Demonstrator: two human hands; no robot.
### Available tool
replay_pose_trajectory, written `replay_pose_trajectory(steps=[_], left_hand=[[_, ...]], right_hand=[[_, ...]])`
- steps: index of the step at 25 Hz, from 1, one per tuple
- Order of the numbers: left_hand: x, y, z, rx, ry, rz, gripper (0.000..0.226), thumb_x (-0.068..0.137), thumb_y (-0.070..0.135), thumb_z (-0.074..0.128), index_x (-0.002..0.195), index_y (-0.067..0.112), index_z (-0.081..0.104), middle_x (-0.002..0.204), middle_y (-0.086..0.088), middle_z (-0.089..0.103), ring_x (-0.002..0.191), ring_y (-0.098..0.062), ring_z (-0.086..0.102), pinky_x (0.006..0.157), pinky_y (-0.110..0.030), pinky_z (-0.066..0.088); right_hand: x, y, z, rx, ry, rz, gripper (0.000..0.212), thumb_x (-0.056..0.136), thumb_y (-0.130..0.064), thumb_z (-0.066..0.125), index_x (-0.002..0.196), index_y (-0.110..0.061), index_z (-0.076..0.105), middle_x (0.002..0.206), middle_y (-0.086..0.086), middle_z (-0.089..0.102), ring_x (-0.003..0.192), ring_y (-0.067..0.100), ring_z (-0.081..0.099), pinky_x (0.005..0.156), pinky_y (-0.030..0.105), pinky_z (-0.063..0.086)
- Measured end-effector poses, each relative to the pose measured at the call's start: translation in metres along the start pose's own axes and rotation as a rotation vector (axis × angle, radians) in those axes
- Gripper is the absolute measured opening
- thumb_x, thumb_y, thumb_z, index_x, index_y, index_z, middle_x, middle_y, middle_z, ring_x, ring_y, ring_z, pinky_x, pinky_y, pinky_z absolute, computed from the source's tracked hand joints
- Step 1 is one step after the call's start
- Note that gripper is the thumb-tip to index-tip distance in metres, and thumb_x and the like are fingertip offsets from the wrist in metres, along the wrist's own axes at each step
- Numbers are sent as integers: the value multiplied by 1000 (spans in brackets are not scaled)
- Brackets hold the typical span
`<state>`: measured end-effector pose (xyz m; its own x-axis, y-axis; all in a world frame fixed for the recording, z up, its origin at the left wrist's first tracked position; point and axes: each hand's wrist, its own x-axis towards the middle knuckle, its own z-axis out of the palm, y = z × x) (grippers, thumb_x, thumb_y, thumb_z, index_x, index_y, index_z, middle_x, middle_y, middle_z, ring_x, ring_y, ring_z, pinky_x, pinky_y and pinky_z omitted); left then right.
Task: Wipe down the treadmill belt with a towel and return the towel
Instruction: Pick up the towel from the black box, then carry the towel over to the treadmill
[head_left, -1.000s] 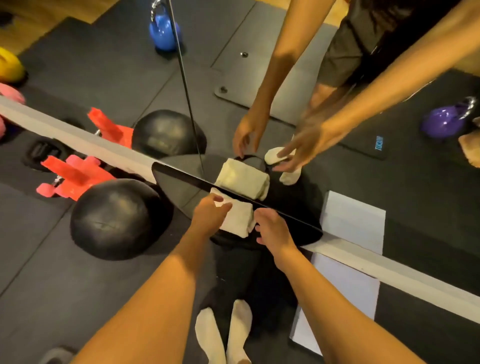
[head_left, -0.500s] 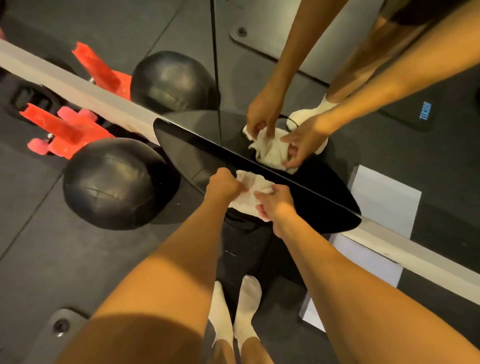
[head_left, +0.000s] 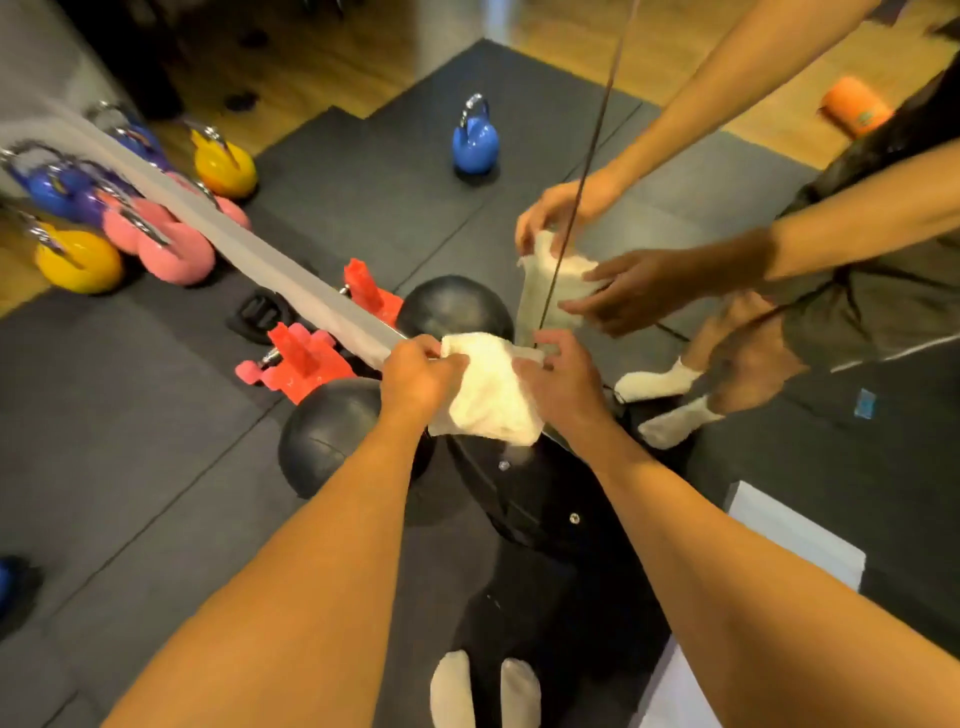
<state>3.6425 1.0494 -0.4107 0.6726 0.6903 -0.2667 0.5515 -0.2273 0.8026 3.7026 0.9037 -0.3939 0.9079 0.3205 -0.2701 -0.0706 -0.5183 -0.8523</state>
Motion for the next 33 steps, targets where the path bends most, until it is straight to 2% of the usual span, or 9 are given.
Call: replay_pose_trajectory(steps=[4,7,10,12,16,19,22,27,33], left_hand=[[-43,69,-111,-79,168,137,46,80,25,74,48,14,42,46,6,37,47,-7,33,46,-20,28],[-93,107,-191,-81,410,217,40,82,28,71,56,4,54,54,-4,41,54,-12,33,54,-30,30],[-152,129,-257,-58,653,245,25,85,28,65,76,5,64,67,-5,56,64,-14,46,60,-31,38],[-186,133,-291,-39,769,226,23,90,31,57,84,9,60,75,0,57,71,-17,50,62,-31,40],[-279,123,-364,-64,1041,216,22,96,29,42,88,10,49,78,4,50,75,-17,47,64,-33,39],[-353,107,-407,-41,1213,215,21,99,27,38,85,12,44,74,6,45,69,-11,42,59,-29,32],[-427,87,-442,-13,1386,166,29,101,34,35,87,11,45,73,7,47,66,-7,42,57,-24,32],[-562,43,-491,91,1613,67,34,97,37,46,73,13,46,66,7,43,59,-5,38,53,-13,33],[-703,-13,-522,17,1806,-68,31,93,37,51,69,16,49,65,7,45,61,-9,40,54,-28,31]], right_hand=[[-29,-106,-9,125,-54,-233,43,81,-31,63,122,-20,53,105,4,57,96,23,56,84,36,47],[-64,-177,-6,130,-167,-436,45,87,-28,63,129,-16,51,110,1,54,102,16,52,91,34,44],[-108,-242,-2,34,-309,-648,36,88,-28,63,121,-13,61,97,-2,59,87,12,53,77,26,43],[-142,-280,4,12,-373,-769,25,90,-28,60,109,-12,66,85,-5,57,76,9,50,67,24,38],[-238,-346,36,106,-522,-986,18,91,-31,58,98,-15,63,88,-3,55,78,12,50,68,25,37],[-321,-375,68,273,-695,-975,20,93,-35,54,96,-16,57,84,-5,53,75,11,49,64,27,38],[-404,-382,99,310,-835,-1002,27,97,-40,45,105,-15,52,93,-4,53,81,10,49,61,25,37],[-550,-377,134,417,-1002,-1050,27,95,-40,50,101,-14,51,85,-6,52,80,14,51,61,25,38],[-704,-359,151,510,-1259,-1017,26,87,-38,63,97,-15,56,84,-5,56,73,8,52,59,23,43]])
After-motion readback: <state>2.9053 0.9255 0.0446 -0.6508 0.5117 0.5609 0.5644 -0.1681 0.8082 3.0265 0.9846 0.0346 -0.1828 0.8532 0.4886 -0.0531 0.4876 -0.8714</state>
